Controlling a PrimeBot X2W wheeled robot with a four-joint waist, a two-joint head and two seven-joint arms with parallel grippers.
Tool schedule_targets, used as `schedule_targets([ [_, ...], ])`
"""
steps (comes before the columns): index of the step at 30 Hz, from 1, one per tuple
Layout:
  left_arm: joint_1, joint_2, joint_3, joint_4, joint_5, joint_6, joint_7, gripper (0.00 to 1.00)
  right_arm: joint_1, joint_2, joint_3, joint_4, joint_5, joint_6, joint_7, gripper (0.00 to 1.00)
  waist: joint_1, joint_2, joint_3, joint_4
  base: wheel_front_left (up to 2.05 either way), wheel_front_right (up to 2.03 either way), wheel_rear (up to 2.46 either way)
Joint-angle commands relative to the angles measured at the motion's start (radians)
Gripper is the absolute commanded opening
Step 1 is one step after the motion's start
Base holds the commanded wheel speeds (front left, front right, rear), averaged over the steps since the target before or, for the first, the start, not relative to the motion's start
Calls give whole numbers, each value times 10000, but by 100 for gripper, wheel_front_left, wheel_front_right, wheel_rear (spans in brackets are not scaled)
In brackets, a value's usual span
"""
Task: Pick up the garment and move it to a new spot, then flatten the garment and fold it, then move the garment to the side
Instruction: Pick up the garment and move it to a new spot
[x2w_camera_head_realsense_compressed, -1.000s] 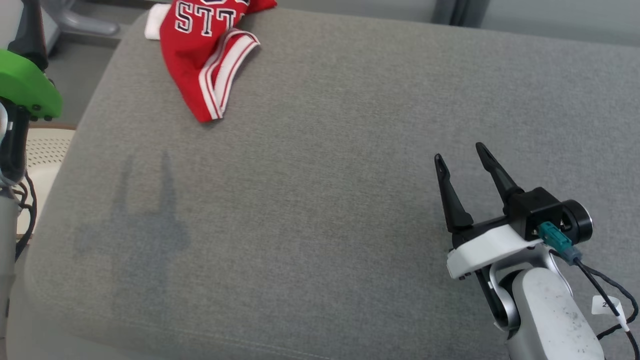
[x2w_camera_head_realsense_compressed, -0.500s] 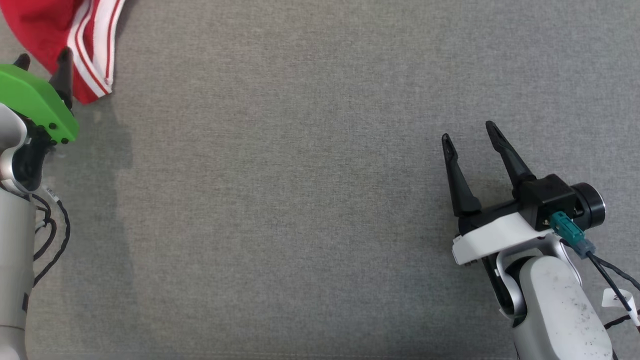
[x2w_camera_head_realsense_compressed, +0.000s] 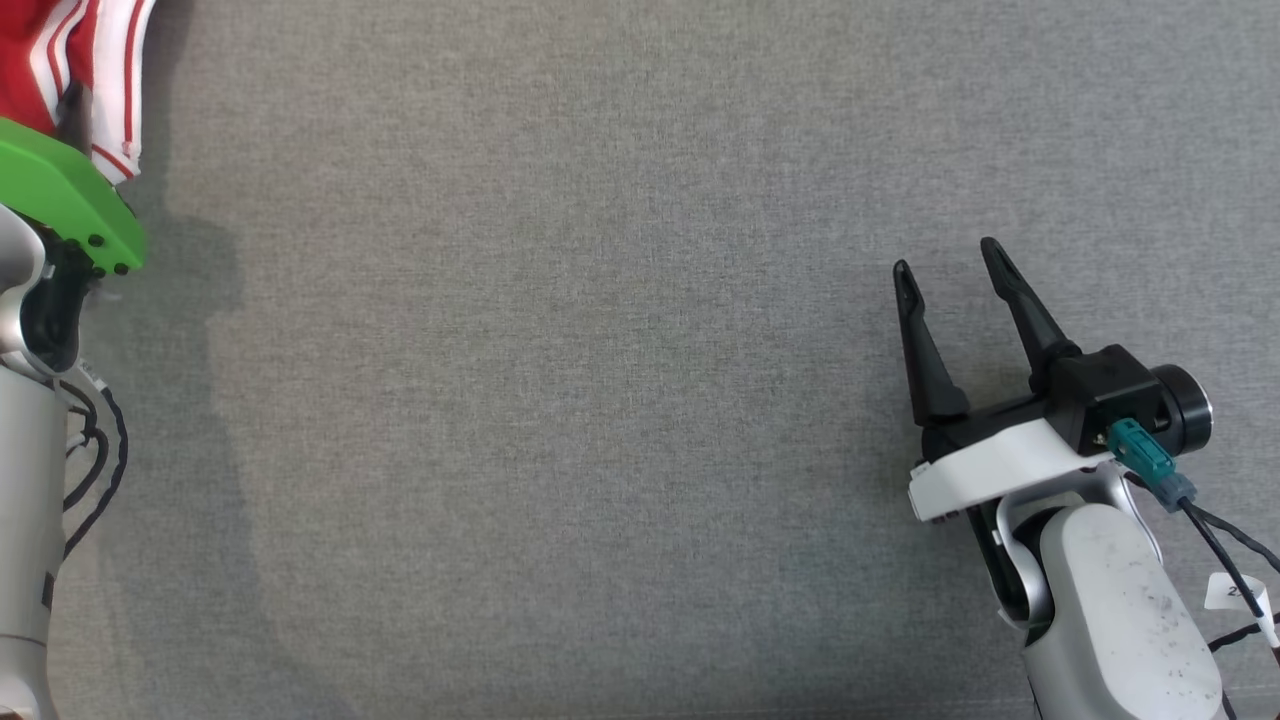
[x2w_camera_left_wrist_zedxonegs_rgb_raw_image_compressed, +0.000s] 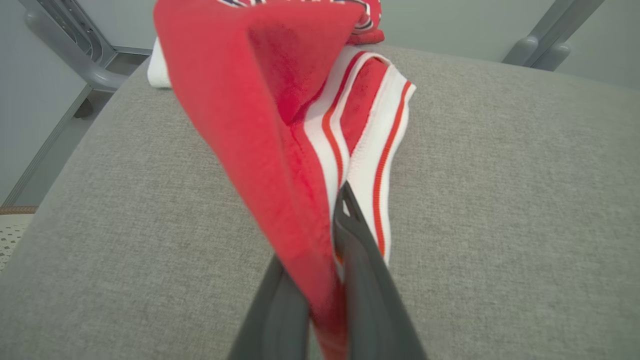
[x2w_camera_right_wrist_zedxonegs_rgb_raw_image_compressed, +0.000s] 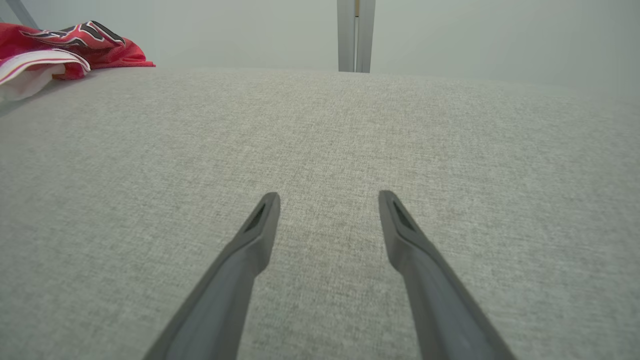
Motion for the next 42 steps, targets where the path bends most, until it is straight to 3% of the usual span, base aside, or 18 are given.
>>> schedule_targets([
  [1,-184,96,-58,-114,79,-76,-99,0,-109,-21,-6,112,135,-15,-114,100,-1,0,-393,-16,0,0,0],
  [15,44,-149,-1035,-1654,398,-373,122,0,636,-26,-388,1353,793,-16,-661,100,-1,0,-3158,-576,0,0,0],
  [23,111,-957,-1755,-2190,289,-421,813,0,1285,-24,-645,1904,1233,-15,-819,100,-1,0,-4581,-1496,0,0,0],
  [34,-1075,-2777,-2743,-3021,-111,-586,786,0,1454,-21,-553,2124,1401,-15,-863,100,-1,0,-4637,-2687,0,0,0],
  [38,-663,-3002,-2763,-2910,-453,-563,614,0,1367,-21,-477,2012,1499,-15,-872,100,-1,0,-4330,-2834,0,0,0],
  [42,133,-2800,-2620,-2402,-555,-344,335,0,1279,-17,-399,1936,1557,-15,-868,100,-1,0,-3892,-2827,0,0,0],
])
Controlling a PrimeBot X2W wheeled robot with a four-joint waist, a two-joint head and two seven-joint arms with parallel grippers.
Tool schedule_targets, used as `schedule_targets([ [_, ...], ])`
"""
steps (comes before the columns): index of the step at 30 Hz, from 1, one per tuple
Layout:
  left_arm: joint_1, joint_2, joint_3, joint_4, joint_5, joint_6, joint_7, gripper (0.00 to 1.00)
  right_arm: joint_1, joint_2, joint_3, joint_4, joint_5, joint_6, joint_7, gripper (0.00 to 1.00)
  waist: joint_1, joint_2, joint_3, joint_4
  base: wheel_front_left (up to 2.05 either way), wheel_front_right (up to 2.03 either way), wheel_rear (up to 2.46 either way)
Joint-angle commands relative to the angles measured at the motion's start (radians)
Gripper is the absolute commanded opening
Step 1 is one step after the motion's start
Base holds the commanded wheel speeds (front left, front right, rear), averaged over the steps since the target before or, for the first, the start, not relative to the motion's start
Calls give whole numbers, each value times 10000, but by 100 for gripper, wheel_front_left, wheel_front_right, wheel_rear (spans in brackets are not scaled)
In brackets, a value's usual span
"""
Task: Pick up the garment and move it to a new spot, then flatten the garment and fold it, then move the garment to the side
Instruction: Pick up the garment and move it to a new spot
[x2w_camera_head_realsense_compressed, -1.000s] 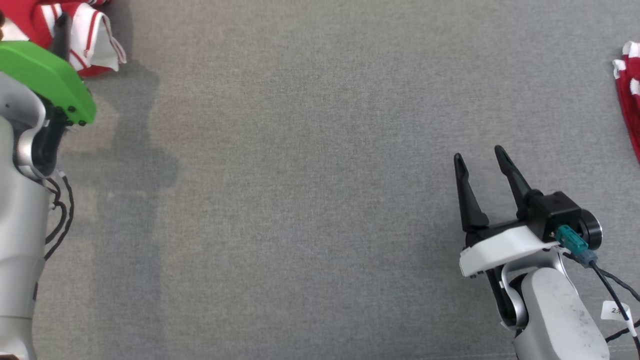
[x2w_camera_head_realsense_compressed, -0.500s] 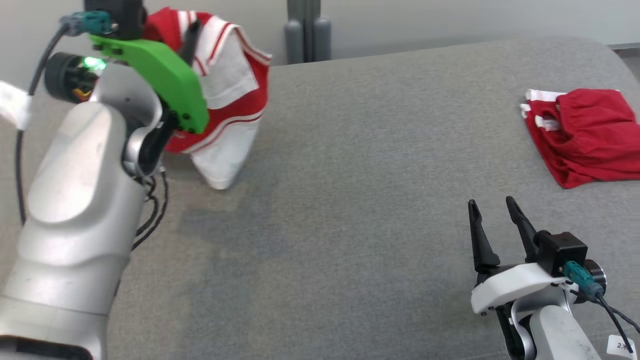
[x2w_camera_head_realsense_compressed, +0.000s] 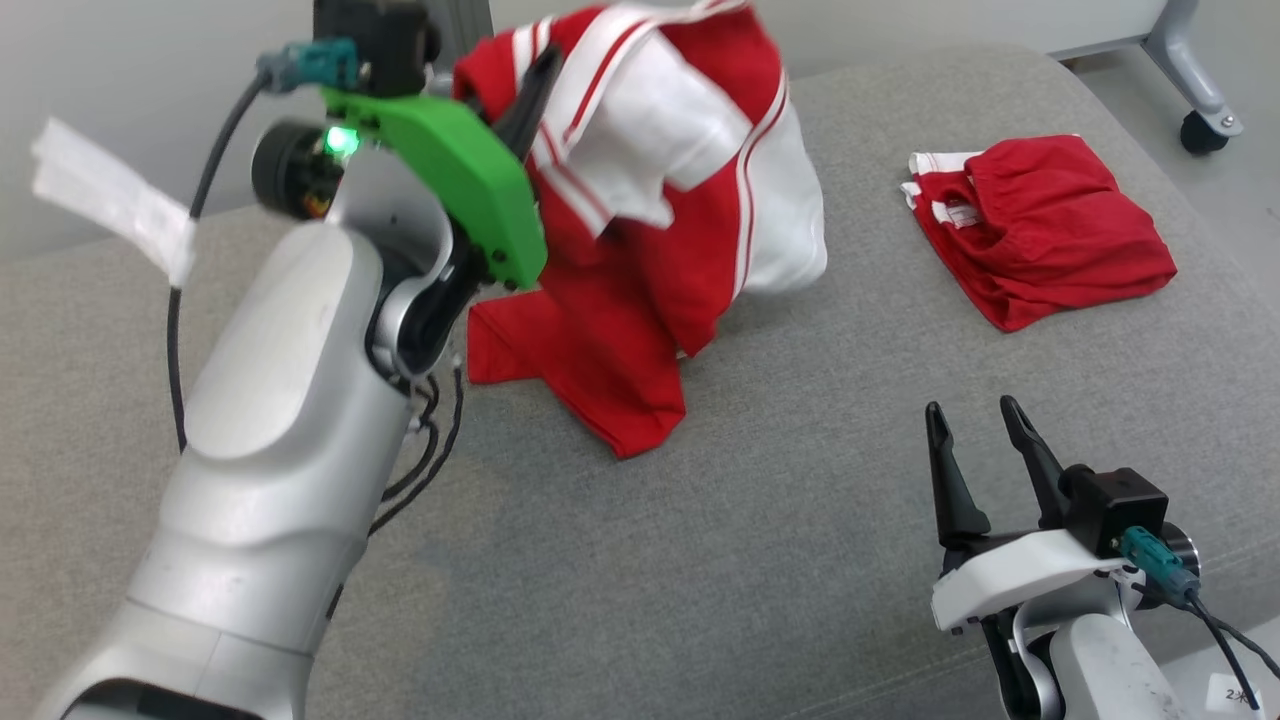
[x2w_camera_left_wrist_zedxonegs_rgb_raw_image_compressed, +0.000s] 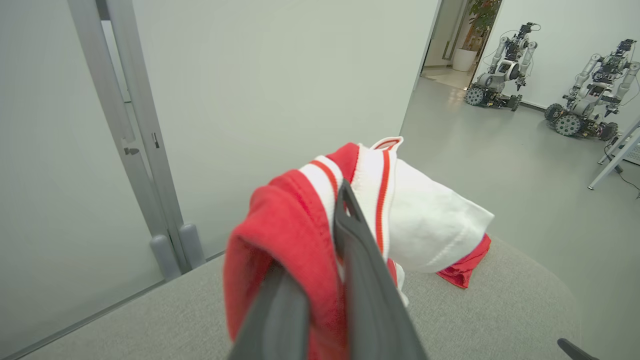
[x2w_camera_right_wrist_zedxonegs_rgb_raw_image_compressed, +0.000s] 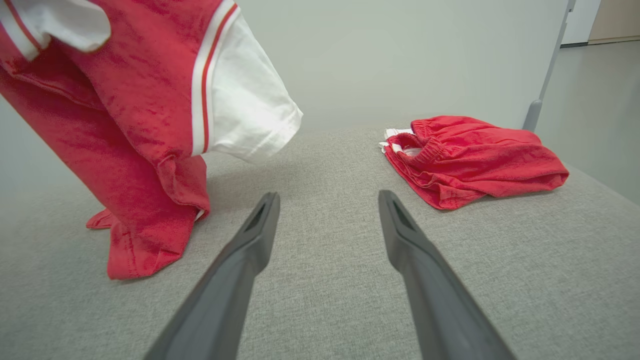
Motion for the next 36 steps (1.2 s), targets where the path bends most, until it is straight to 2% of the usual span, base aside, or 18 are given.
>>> schedule_targets([
  [1,385,201,113,229,-54,120,-126,0,-134,-12,38,-35,54,-15,-27,100,0,-1,452,-13,0,0,0],
  [8,2107,385,488,1987,-162,706,-1328,0,-434,-16,233,37,175,-15,-29,100,0,-1,1174,129,0,0,0],
  [10,2407,330,480,2452,-78,809,-1709,37,-509,-16,266,63,179,-15,-28,100,0,-1,1296,182,0,0,0],
  [12,2581,239,469,2847,-58,799,-2048,53,-592,-16,305,70,146,-15,-29,100,0,-1,1375,235,0,0,0],
  [13,2608,212,467,3013,-20,784,-2281,89,-620,-16,335,69,137,-15,-29,100,0,-1,1393,259,0,0,0],
  [14,2600,199,425,3127,51,757,-2471,100,-635,-16,342,76,122,-15,-29,100,0,-1,1398,285,0,0,0],
  [22,2218,-4,71,3767,375,433,-3666,100,-575,-17,199,213,-106,-15,-28,100,0,-1,869,677,0,0,0],
  [30,2665,-240,-177,3682,372,138,-4529,100,-171,-20,-266,363,-573,-15,-29,100,0,-1,-399,1394,0,0,0],
  [33,3090,-306,-323,3461,511,140,-4789,100,62,-17,-428,435,-772,-15,-29,100,0,-1,-938,1741,0,0,0],
  [36,3580,-340,-389,3045,753,368,-4971,100,220,-19,-560,406,-828,-15,-27,100,0,-1,-1263,2088,0,0,0],
])
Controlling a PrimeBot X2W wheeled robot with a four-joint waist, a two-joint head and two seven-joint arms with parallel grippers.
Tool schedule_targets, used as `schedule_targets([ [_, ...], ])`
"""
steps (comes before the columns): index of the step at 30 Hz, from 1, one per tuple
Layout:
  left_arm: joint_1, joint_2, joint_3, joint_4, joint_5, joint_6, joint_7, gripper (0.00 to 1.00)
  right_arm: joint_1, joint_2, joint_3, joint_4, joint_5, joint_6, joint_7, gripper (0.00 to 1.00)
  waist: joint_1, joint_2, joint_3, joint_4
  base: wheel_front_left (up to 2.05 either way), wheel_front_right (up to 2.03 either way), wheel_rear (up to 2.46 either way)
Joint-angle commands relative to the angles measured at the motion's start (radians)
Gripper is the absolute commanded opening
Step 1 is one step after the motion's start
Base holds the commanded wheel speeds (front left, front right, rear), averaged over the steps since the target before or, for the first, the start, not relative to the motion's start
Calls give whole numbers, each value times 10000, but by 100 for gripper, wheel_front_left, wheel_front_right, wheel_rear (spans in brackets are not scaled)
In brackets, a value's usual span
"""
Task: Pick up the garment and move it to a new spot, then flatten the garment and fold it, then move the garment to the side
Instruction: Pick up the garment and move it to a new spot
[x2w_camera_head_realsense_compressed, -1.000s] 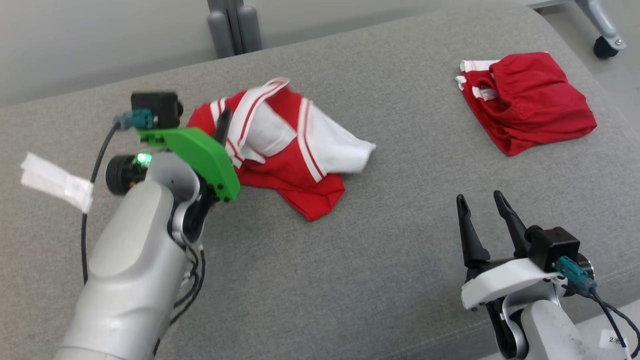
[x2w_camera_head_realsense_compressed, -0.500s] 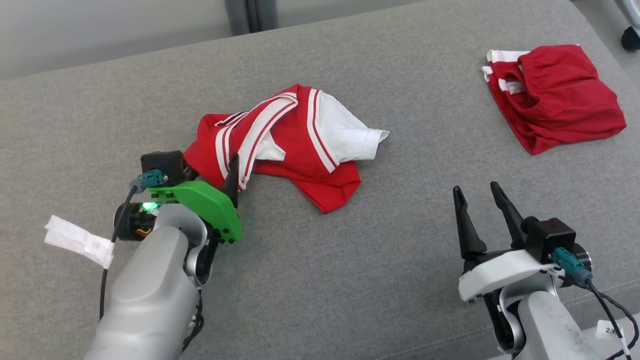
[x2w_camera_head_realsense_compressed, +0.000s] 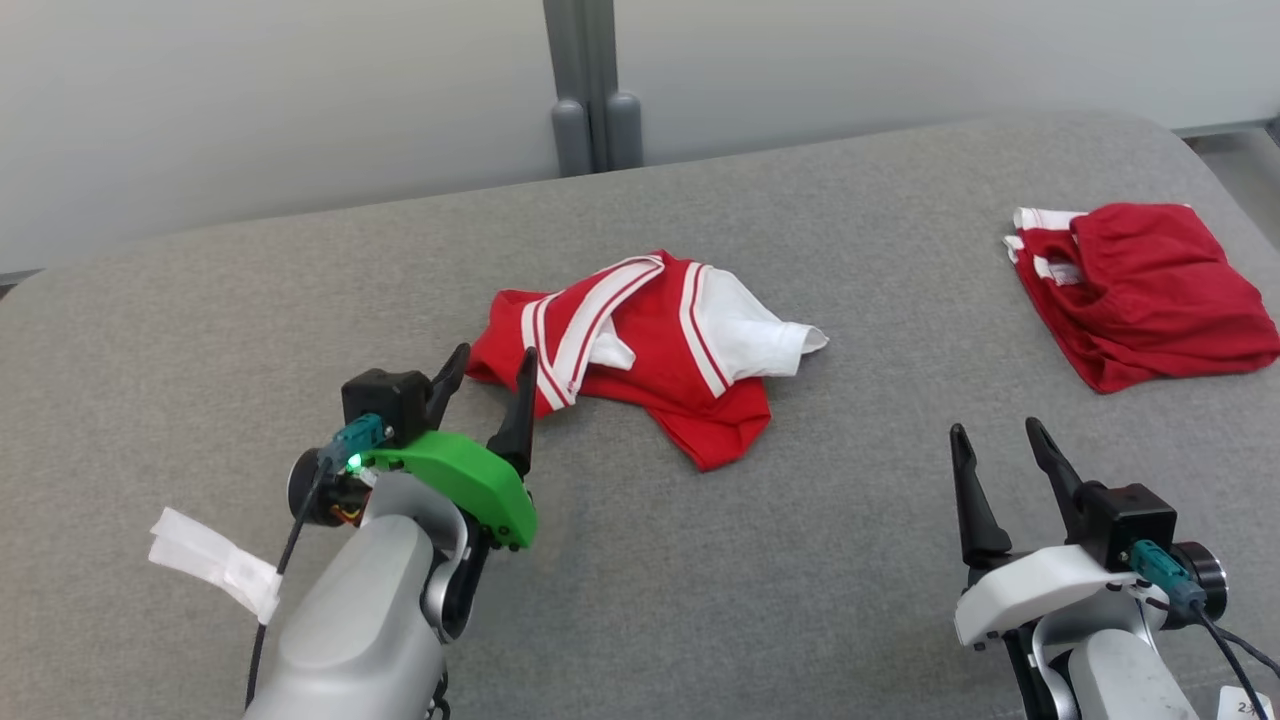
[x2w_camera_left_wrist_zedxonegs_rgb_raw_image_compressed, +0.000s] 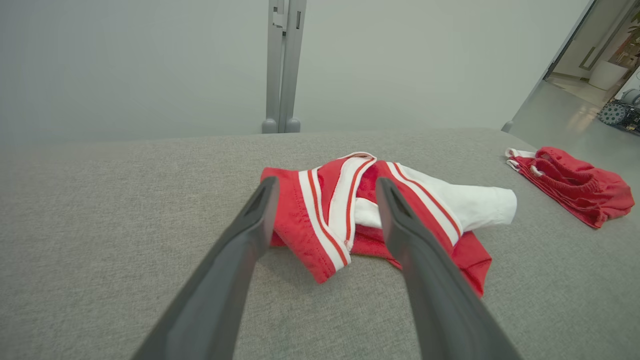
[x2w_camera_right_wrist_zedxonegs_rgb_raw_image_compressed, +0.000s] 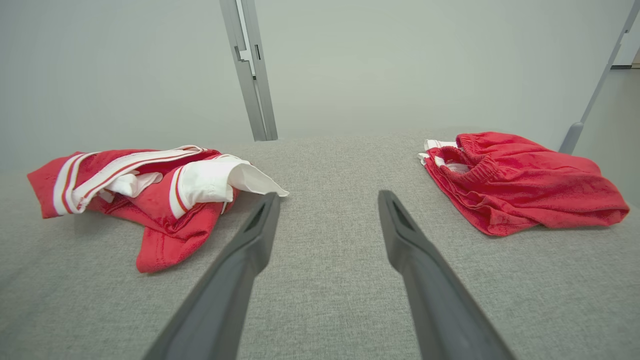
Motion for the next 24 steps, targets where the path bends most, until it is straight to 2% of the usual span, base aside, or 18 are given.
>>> schedule_targets([
  [1,398,8,15,-195,159,120,-83,100,161,-27,-88,-29,-78,-15,-21,100,0,-1,-785,830,0,0,0],
  [5,1272,-65,317,-914,22,400,-149,100,319,-27,-237,-69,-120,-15,8,100,0,-1,-1036,1151,0,0,0],
  [9,2482,-85,674,-2034,414,827,-146,100,507,-28,-167,-67,-86,-15,37,100,0,-1,-1195,1384,0,0,0],
  [16,4340,-42,1585,-3582,953,1302,-148,100,847,-30,141,1,272,-15,31,100,0,-1,-1323,1466,0,0,0],
  [24,5581,-72,2340,-4604,1708,1397,-139,100,1003,-27,308,117,459,-15,1,100,0,-1,-1339,1427,0,0,0],
])
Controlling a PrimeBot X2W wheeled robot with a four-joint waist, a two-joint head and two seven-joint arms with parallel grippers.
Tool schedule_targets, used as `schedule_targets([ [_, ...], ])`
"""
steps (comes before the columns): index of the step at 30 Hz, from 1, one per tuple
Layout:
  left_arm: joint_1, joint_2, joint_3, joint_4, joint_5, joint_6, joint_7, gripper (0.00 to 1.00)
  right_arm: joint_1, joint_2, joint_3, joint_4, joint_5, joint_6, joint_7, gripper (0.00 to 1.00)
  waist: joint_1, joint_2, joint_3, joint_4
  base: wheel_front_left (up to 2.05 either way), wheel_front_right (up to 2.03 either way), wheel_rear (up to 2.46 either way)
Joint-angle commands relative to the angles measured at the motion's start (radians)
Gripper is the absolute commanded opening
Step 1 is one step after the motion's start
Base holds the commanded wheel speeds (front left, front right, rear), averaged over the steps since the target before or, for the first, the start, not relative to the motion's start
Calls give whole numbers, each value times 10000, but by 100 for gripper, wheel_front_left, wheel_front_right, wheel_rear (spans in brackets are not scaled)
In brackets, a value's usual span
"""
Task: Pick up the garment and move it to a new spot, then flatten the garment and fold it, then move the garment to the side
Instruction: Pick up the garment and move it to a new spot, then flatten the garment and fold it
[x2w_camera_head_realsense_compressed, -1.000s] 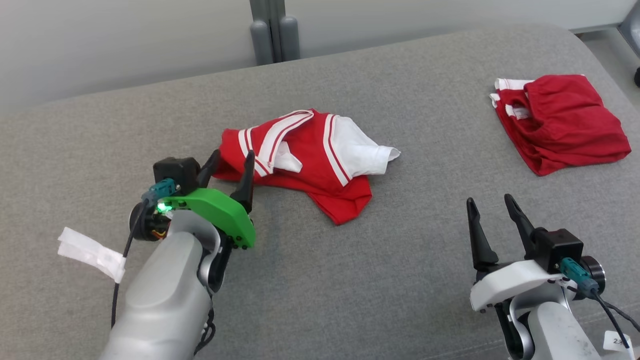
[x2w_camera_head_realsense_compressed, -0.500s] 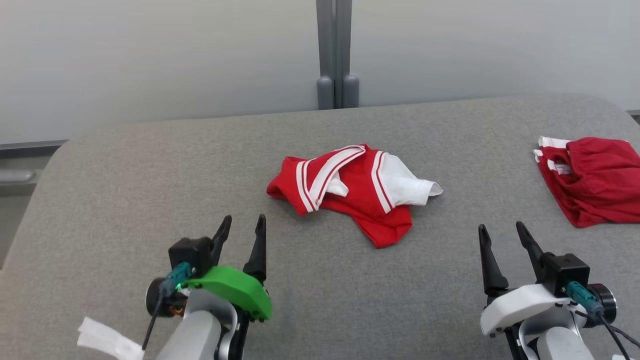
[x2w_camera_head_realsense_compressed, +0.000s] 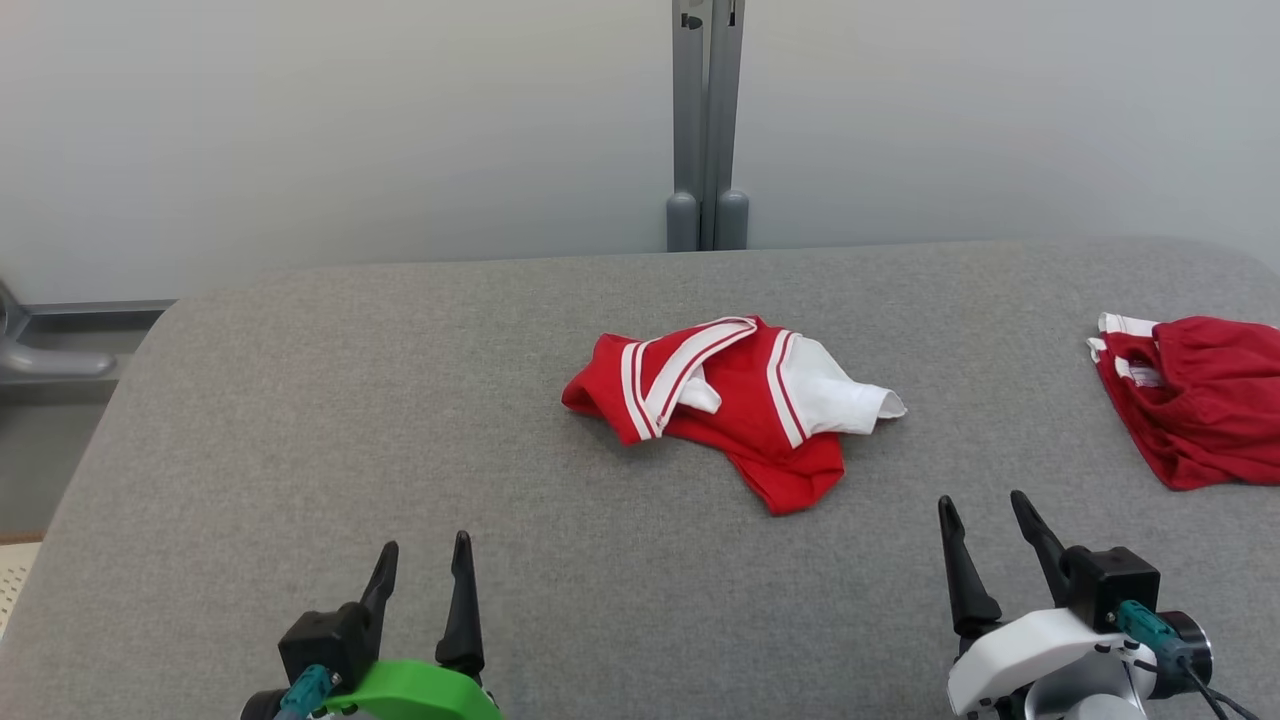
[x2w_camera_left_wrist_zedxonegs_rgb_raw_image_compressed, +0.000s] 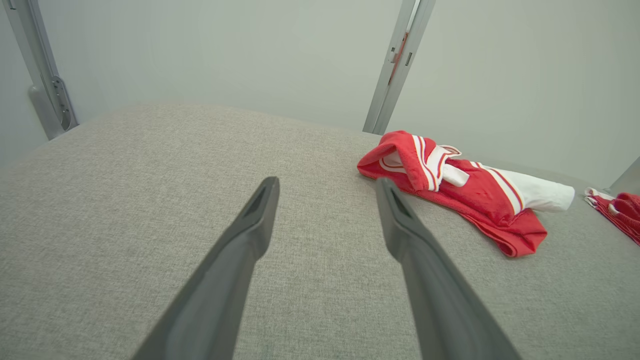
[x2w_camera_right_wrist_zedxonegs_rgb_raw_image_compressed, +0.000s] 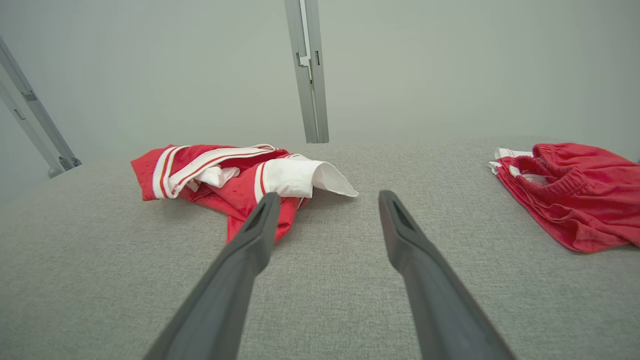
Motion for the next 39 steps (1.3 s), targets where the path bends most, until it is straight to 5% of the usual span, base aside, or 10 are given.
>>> schedule_targets([
  [1,176,-21,101,-75,122,-19,-3,100,37,-25,20,16,48,-15,-30,100,0,0,6,-4,0,0,0],
  [19,288,-174,508,-196,312,-213,-3,100,-94,-26,-63,74,-40,-15,-47,100,0,0,167,5,0,0,0],
  [30,-30,-198,314,-276,452,-298,-4,100,-1661,-28,-1483,168,-1327,-15,838,100,0,0,939,558,0,0,0],
  [39,-671,-207,113,-228,502,-353,-4,100,-3897,-158,-2944,1786,-2501,-15,2023,100,0,0,2250,1553,0,0,0],
])
